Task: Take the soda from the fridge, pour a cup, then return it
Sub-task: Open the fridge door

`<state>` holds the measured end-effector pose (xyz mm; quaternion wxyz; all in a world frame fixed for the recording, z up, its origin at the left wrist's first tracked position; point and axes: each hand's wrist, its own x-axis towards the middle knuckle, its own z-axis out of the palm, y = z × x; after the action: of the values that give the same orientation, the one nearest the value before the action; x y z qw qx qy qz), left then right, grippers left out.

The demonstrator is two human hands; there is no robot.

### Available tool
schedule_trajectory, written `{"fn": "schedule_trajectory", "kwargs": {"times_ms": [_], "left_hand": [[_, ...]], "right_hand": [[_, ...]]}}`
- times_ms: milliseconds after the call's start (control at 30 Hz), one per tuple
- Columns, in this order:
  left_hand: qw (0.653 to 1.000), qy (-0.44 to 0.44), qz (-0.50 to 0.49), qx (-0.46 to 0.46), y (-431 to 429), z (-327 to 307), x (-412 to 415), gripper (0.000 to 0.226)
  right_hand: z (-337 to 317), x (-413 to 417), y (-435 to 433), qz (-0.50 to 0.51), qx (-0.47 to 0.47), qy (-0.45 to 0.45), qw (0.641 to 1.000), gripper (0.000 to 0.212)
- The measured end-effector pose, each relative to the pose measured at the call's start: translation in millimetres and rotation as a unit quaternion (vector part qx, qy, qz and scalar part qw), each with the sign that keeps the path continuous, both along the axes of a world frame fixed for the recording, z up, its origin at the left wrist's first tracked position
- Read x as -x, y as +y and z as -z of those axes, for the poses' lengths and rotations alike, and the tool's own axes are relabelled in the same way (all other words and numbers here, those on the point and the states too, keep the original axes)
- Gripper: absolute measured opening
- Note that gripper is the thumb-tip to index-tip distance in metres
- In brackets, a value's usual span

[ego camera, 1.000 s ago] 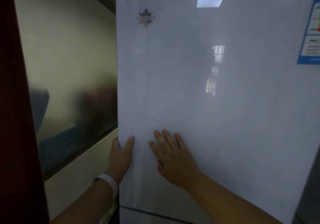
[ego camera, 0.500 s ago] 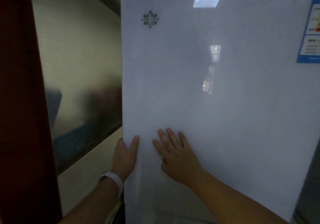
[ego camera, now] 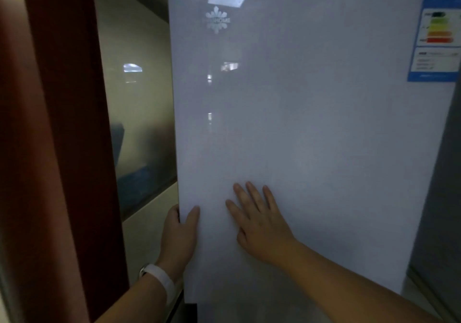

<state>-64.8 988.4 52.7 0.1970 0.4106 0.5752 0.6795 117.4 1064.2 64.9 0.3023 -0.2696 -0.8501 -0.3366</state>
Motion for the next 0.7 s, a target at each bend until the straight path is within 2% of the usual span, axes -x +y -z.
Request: {"fn": "schedule_trajectory", "kwargs": {"times_ms": [200,500,533,633,700], "left_hand": [[0.996,-0.012,0.071,-0.048,-32.1,-31.5,6.7,0.027],[0.972,-0.013,0.21,-0.106,-87.6,-35.5,-7.5,0.033],[0.968,-0.017,0.224,-0.109,-92.2,-32.1,-5.8,0.037],[0.957,-0.032,0.267,-0.113,-112.1,-30.8,-5.8,0.075],[0.951,-0.045,0.282,-0.117,-126.5,-32.4,-13.0,0.073]], "right_hand": [[-3.4,-5.3,-42.4,-0.051,0.019,0.084,0.995,0.064],[3.1,-21.7,-124.1,-0.049,0.072,0.081,0.993,0.065],[4.9,-24.8,-132.2,-0.04,0.085,0.078,0.992,0.068],[13.0,-33.0,-160.0,0.001,0.13,0.064,0.989,0.076],[15.9,-39.1,-180.3,0.023,0.156,0.066,0.985,0.079]]}}
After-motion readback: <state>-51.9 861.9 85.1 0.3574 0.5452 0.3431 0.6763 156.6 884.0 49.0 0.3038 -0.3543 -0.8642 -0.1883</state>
